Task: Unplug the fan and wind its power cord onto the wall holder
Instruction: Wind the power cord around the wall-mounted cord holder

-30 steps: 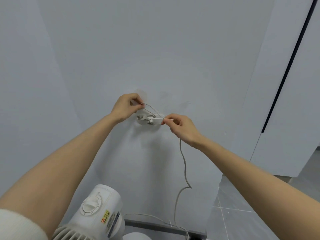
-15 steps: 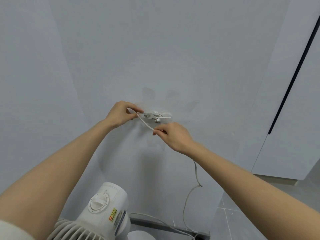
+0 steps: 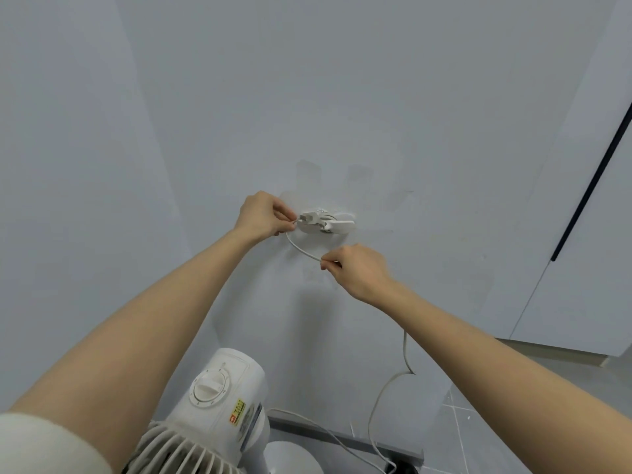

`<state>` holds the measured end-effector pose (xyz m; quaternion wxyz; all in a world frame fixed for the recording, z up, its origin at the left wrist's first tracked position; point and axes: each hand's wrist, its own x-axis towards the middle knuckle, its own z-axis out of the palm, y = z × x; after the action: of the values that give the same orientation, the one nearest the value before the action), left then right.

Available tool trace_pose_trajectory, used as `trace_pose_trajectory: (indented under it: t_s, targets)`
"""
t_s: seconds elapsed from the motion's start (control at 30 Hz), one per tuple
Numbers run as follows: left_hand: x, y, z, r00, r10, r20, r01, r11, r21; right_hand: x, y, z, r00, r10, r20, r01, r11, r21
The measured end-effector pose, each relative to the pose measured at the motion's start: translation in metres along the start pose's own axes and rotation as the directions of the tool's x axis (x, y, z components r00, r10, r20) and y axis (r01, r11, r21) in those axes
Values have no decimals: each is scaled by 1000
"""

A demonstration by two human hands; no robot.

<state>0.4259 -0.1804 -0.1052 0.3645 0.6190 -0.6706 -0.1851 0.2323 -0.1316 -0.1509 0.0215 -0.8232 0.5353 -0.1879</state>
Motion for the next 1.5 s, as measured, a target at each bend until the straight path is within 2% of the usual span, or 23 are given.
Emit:
trace_pose_trajectory:
  t_s: [0.1, 0.27, 0.37, 0.43, 0.6, 0.67, 0.77, 0.93, 1.03, 1.17, 1.27, 1.37, 1.5]
  targets:
    - [-1, -2, 6, 997, -72, -38, 72, 997, -10, 0, 5, 6, 998, 55, 37, -55, 998, -19]
    - [-2, -1, 23, 993, -105, -54, 110, 989, 99, 1, 19, 13, 961, 239, 140, -240, 971, -10]
    - [-3, 2, 31, 990, -140, -5, 140, 987, 73, 3, 33, 14, 919, 361, 159, -374, 925, 63]
    - [-3, 5, 35, 993, -113, 35, 108, 989, 104, 3, 39, 11, 890, 422, 174, -444, 890, 108]
    - [-2, 7, 32, 989, -92, 119, 64, 973, 222, 2, 51, -1, 856, 496, 145, -516, 836, 187]
    - [-3, 11, 26, 989, -74, 126, 29, 943, 331, 2, 57, -5, 852, 514, 96, -522, 827, 209]
    - [-7, 24, 17, 998, -21, 61, -8, 896, 444, 2, 65, -13, 843, 538, 17, -526, 816, 237]
    - [-10, 41, 5, 992, 104, 74, -124, 924, 362, -3, 70, -31, 812, 579, -65, -546, 795, 265]
    - [-15, 49, 3, 974, 182, 137, -220, 906, 360, -4, 66, -47, 785, 613, -90, -546, 753, 368]
    - [-21, 61, 11, 934, 299, 194, -354, 843, 406, 0, 57, -71, 819, 574, -32, -451, 677, 582]
    - [-20, 72, 21, 933, 303, 196, -361, 805, 471, 4, 56, -81, 854, 518, 59, -400, 579, 711]
    - [-13, 85, 33, 932, 295, 212, -361, 808, 466, 6, 59, -83, 862, 497, 98, -392, 531, 751]
    - [-3, 100, 50, 930, 276, 242, -362, 799, 481, 3, 63, -80, 851, 520, 69, -379, 517, 767]
